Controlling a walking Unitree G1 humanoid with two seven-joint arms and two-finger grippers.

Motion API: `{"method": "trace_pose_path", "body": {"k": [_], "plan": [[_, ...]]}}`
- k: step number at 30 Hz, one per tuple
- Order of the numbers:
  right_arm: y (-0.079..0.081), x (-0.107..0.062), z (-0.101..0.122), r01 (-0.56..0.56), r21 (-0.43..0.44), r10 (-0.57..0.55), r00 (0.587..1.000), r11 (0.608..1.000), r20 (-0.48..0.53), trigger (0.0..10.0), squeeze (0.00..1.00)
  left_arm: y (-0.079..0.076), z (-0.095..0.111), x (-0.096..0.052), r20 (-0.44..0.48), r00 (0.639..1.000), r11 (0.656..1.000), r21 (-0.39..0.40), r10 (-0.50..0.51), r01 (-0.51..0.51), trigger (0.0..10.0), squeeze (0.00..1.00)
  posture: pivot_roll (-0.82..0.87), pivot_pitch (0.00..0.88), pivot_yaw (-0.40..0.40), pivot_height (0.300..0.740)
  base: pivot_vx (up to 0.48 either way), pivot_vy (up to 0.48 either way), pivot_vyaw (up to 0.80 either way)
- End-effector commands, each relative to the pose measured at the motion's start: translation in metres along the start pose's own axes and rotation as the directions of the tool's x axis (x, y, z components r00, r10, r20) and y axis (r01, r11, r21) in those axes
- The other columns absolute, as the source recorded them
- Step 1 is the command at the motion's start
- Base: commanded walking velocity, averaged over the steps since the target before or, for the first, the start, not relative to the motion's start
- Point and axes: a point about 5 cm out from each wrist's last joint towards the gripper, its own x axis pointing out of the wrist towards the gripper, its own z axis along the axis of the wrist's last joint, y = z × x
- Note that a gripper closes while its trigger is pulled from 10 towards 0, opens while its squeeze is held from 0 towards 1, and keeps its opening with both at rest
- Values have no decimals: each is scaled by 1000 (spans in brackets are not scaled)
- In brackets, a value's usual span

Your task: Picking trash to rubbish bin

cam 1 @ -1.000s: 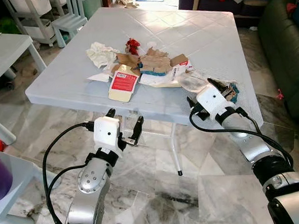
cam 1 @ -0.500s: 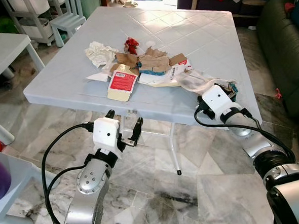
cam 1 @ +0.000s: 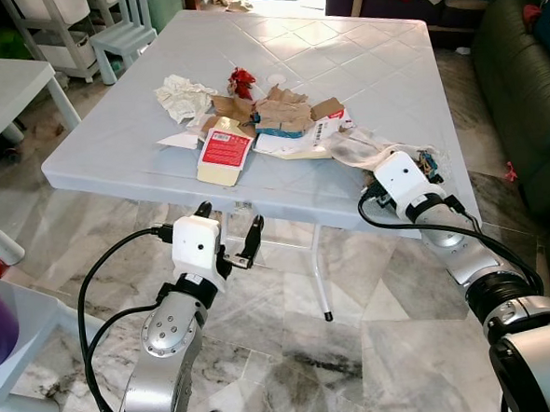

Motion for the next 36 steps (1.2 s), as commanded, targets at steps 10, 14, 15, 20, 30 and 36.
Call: {"method": "trace_pose_path", "body": {"k": [10,14,15,20,30,36], "plan": [[-6,2,3,32,35,-32,999,999,18,0,0,-1,3,1,10,1000,1000,8,8,-8,10000,0,29,172,-70,740,0,0,0],[-6,2,5,38,54,-40,999,998,31,0,0,-1,3,2,12,1000,1000,10,9,-9,10000,0,28,169,-71,740,0,0,0],[-6,2,6,39,68,-42,998,997,36,0,0,-1,3,2,12,1000,1000,10,9,-9,10000,0,27,167,-71,740,0,0,0],[-5,2,7,38,109,-44,998,993,49,0,0,-1,2,3,12,1000,1000,11,9,-10,10000,0,26,160,-73,740,0,0,0],[-9,7,20,80,280,-110,989,957,94,0,0,0,3,5,17,1000,1000,14,16,-17,10000,0,24,152,-76,740,0,0,0],[-35,9,33,184,318,-236,963,930,133,0,0,8,4,8,30,996,996,36,79,-81,10000,0,18,138,-74,740,0,0,0]]}}
